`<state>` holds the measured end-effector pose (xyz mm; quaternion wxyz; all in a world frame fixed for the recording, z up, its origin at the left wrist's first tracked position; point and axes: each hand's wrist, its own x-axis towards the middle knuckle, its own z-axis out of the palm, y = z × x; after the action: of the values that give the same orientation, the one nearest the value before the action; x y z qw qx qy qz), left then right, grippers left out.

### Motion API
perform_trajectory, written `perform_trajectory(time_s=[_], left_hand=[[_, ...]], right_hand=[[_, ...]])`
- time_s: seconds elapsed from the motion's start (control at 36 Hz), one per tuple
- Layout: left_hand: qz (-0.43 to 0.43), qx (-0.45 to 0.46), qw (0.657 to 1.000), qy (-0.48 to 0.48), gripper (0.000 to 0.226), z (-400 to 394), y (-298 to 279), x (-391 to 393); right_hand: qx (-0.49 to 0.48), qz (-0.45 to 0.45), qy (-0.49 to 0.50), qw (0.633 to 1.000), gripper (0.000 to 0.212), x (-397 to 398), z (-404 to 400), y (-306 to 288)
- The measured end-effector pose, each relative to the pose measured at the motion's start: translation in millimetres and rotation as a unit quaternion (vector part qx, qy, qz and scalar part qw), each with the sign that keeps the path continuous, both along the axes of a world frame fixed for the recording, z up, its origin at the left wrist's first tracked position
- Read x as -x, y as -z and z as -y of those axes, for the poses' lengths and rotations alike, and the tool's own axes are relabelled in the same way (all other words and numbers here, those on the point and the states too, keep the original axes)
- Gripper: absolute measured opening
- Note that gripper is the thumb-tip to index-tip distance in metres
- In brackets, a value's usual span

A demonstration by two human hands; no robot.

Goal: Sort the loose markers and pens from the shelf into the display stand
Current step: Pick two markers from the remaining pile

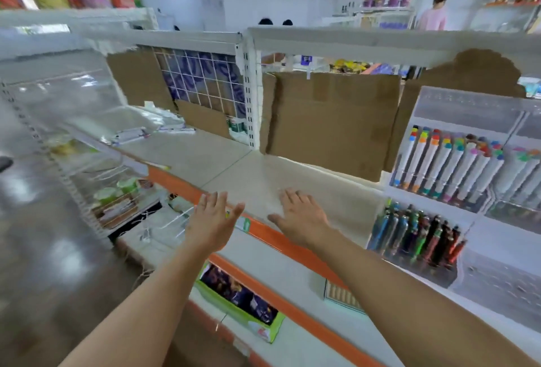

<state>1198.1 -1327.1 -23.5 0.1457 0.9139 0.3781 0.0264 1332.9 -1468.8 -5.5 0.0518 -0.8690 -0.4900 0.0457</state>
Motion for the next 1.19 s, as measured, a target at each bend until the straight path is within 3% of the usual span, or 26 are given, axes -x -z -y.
perform_trajectory(time_s=[0.06,0.14,0.19,0.44,0.69,1.19], left_hand=[[-0.001,-0.009,1.000,-0.007,0.089,-16.5,2.7,14.4],[-0.020,0.003,1.000,-0.022,0.085,-39.2,3.8,33.2],[-0.036,0.003,0.999,-0.016,0.097,-54.9,2.7,47.9],[-0.029,0.014,0.998,-0.055,0.071,-134.7,1.8,106.7],[-0.054,0.040,0.995,-0.078,0.077,-204.0,7.2,148.8],[-0.080,0.023,0.993,-0.082,0.083,-348.9,11.3,99.2]], right_hand=[[0.003,-0.014,-0.013,1.000,0.066,9.4,-19.0,-0.5],[0.005,-0.020,-0.029,0.999,0.065,22.6,-48.9,0.0],[0.009,-0.016,-0.045,0.999,0.066,32.1,-71.9,3.1],[0.022,-0.025,-0.088,0.996,0.064,82.3,-175.2,2.1],[0.046,-0.033,-0.106,0.993,0.068,116.4,-259.9,19.1],[0.017,0.005,-0.149,0.989,0.061,71.3,-433.0,23.3]])
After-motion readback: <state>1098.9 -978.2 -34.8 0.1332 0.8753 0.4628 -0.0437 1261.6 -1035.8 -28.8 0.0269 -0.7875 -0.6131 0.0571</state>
